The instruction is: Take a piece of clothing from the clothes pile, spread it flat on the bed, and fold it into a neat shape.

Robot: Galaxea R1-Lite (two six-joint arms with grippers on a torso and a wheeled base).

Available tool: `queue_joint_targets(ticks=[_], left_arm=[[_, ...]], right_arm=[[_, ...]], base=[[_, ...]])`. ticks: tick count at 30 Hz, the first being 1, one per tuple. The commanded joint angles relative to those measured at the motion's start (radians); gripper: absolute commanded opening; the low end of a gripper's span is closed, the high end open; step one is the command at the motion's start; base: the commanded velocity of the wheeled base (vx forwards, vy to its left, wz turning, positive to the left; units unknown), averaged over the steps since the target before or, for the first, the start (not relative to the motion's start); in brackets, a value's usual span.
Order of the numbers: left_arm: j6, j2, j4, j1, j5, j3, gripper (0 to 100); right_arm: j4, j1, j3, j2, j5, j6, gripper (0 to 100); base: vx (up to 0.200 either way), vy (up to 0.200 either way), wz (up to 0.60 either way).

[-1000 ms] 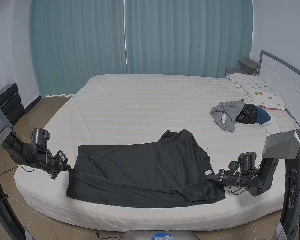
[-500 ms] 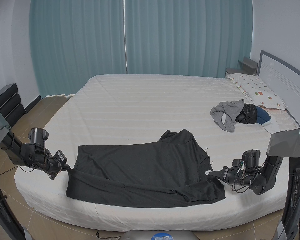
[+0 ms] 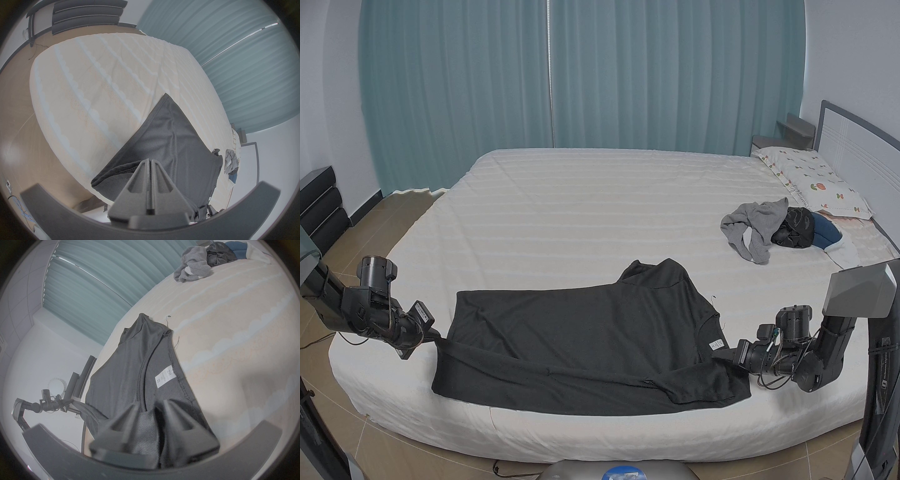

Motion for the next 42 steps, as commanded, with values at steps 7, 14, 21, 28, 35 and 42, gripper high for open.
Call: queue_joint_targets(ticks=[7,14,21,28,35,42], left_arm=[[0.0,-0.004,-0.001,0.0,0.0,0.0,0],[0.0,-0.005,-0.001,0.0,0.0,0.002,0],[0.004,-0.036,0.002,0.005,0.003,0.023,0],[0.03,-0.114,0.102,0.016,0.001,0.045,0],[0.084,-0.182,0.167,0.056,0.001,0.071,0],[0.122,-0.197,0.193,0.066,-0.002,0.123,0]], right_arm=[[-0.002,-0.001,0.007,-0.005,-0.006,-0.014,0],[-0.015,-0.009,0.029,-0.058,-0.006,-0.011,0],[-0.035,-0.029,0.089,-0.152,0.004,-0.002,0],[-0.119,-0.029,0.179,-0.227,0.005,0.002,0],[-0.176,-0.036,0.276,-0.308,0.01,0.012,0],[-0.225,-0.043,0.352,-0.368,0.011,0.022,0]], base=[[0.0,0.0,0.0],[0.0,0.0,0.0],[0.0,0.0,0.0],[0.0,0.0,0.0],[0.0,0.0,0.0],[0.0,0.0,0.0]])
